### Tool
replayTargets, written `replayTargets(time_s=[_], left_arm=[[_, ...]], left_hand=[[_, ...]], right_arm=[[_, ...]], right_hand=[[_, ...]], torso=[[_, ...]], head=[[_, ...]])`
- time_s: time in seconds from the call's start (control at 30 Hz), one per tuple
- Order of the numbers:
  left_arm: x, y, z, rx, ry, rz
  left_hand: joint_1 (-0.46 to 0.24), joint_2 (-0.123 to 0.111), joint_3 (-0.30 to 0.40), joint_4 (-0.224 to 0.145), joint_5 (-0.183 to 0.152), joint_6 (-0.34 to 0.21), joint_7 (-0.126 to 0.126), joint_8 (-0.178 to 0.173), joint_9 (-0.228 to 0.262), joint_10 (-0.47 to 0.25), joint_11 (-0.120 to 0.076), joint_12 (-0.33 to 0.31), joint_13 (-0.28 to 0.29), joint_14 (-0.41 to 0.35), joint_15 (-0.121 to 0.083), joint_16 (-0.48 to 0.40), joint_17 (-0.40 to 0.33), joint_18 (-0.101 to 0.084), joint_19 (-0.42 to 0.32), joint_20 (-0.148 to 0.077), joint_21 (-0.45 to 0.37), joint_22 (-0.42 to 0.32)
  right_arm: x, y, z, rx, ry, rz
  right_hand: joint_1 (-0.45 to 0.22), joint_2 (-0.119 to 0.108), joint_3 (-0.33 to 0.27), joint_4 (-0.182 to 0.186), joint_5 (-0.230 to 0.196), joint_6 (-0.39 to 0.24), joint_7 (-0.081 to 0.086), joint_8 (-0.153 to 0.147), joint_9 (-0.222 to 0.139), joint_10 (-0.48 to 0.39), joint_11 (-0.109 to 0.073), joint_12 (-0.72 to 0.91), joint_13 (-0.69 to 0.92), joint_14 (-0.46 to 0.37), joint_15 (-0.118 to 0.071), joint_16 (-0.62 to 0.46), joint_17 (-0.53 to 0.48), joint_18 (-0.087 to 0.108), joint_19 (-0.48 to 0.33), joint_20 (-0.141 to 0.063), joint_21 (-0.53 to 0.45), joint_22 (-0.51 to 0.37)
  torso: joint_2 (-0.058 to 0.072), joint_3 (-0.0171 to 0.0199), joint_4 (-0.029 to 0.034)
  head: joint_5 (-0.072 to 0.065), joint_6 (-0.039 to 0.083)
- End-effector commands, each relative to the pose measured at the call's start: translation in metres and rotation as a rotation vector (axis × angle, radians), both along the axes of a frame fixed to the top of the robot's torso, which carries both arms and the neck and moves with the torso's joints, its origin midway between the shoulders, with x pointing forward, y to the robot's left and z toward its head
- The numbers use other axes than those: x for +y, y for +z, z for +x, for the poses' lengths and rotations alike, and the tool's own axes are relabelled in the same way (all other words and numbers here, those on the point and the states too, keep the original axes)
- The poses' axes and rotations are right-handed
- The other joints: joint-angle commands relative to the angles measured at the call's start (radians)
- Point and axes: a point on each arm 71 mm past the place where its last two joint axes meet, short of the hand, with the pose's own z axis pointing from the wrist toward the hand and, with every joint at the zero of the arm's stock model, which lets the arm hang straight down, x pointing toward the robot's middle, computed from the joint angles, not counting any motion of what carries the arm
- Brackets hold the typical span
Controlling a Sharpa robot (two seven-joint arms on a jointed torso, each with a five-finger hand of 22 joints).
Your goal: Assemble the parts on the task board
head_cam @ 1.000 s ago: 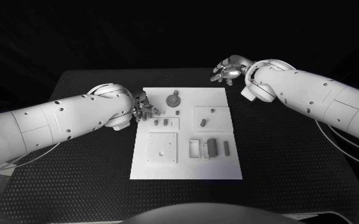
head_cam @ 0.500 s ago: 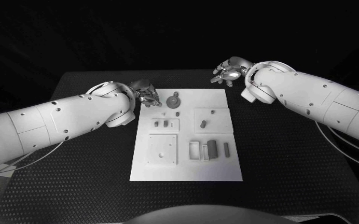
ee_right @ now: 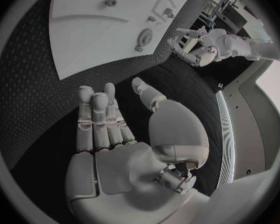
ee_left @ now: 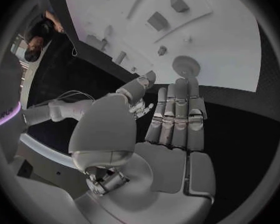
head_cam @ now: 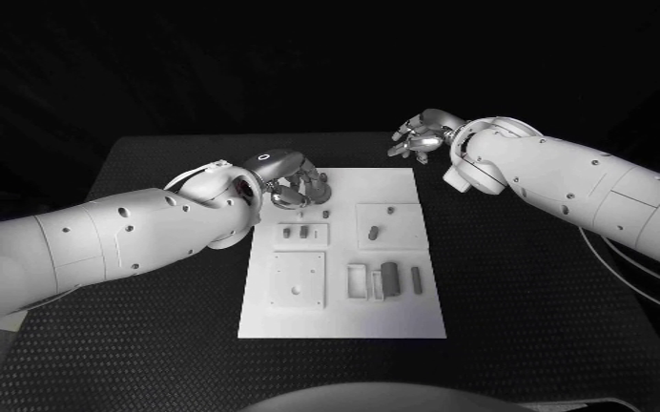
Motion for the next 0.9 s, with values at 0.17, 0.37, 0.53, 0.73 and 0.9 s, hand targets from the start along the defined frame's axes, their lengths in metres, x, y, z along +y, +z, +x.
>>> replayTargets(time_s=[0.17, 0.37, 0.53, 0.73, 0.9], left_arm=[[-0.019, 0.000, -0.004, -0.172, -0.149, 0.094], [-0.030, -0.005, -0.003, -0.180, -0.165, 0.117], [-0.033, -0.012, -0.001, -0.169, -0.151, 0.132], [-0.033, -0.020, 0.002, -0.121, -0.140, 0.199], [-0.037, -0.026, 0.002, -0.092, -0.145, 0.225]], left_hand=[[0.027, -0.002, -0.011, -0.006, 0.001, 0.005, 0.002, -0.005, -0.033, 0.030, -0.004, -0.033, -0.020, 0.078, -0.024, 0.020, 0.034, 0.002, 0.080, -0.025, 0.020, 0.002], [0.036, 0.000, -0.037, 0.000, -0.002, 0.019, 0.008, -0.003, -0.062, 0.063, -0.019, -0.055, -0.030, 0.135, -0.045, 0.117, 0.117, 0.018, 0.159, -0.050, 0.073, 0.066], [0.043, -0.001, -0.050, 0.005, 0.000, 0.022, 0.009, -0.001, -0.080, 0.081, -0.031, -0.067, -0.028, 0.211, -0.060, 0.237, 0.176, 0.051, 0.250, -0.068, 0.153, 0.154], [0.037, 0.009, -0.058, 0.012, 0.000, 0.017, 0.012, -0.001, -0.092, 0.087, -0.040, -0.077, -0.024, 0.313, -0.071, 0.323, 0.188, 0.092, 0.341, -0.079, 0.232, 0.232], [0.035, 0.018, -0.059, 0.012, 0.000, 0.003, 0.011, -0.005, -0.101, 0.068, -0.042, -0.082, -0.028, 0.342, -0.073, 0.360, 0.192, 0.113, 0.381, -0.081, 0.261, 0.262]], right_arm=[[0.003, 0.000, 0.000, -0.005, 0.016, -0.002], [0.004, 0.000, 0.000, -0.004, 0.018, -0.002], [0.006, 0.000, 0.000, -0.005, 0.021, -0.001], [0.006, 0.000, 0.000, -0.005, 0.021, -0.001], [0.007, 0.000, 0.000, -0.005, 0.023, 0.000]], right_hand=[[0.000, 0.007, 0.000, 0.004, 0.002, 0.002, 0.049, 0.007, -0.001, -0.007, -0.003, 0.004, -0.001, -0.004, -0.005, 0.006, -0.002, 0.037, -0.001, -0.005, -0.004, 0.018], [-0.001, 0.007, 0.000, 0.004, 0.002, 0.002, 0.049, 0.007, -0.001, -0.007, -0.003, 0.005, -0.001, -0.004, -0.005, 0.006, -0.002, 0.037, -0.001, -0.005, -0.003, 0.018], [-0.001, 0.007, 0.000, 0.004, 0.002, 0.002, 0.049, 0.007, -0.001, -0.007, -0.003, 0.005, -0.001, -0.004, -0.005, 0.006, -0.002, 0.037, -0.001, -0.005, -0.003, 0.018], [0.000, 0.008, 0.000, 0.004, 0.002, 0.002, 0.049, 0.007, -0.001, -0.006, -0.003, 0.005, -0.001, -0.004, -0.005, 0.006, -0.002, 0.037, -0.001, -0.005, -0.003, 0.018], [0.000, 0.008, 0.000, 0.004, 0.002, 0.002, 0.049, 0.008, -0.001, -0.006, -0.003, 0.005, -0.001, -0.004, -0.005, 0.006, -0.002, 0.037, -0.001, -0.005, -0.003, 0.018]], torso=[[0.001, 0.0004, -0.0015], [0.001, 0.0002, -0.0022], [0.001, 0.0005, -0.0034], [0.001, 0.0012, -0.0024], [0.000, 0.0016, -0.0017]], head=[[0.001, 0.000], [0.001, -0.001], [-0.002, -0.001], [-0.006, -0.003], [-0.008, -0.004]])
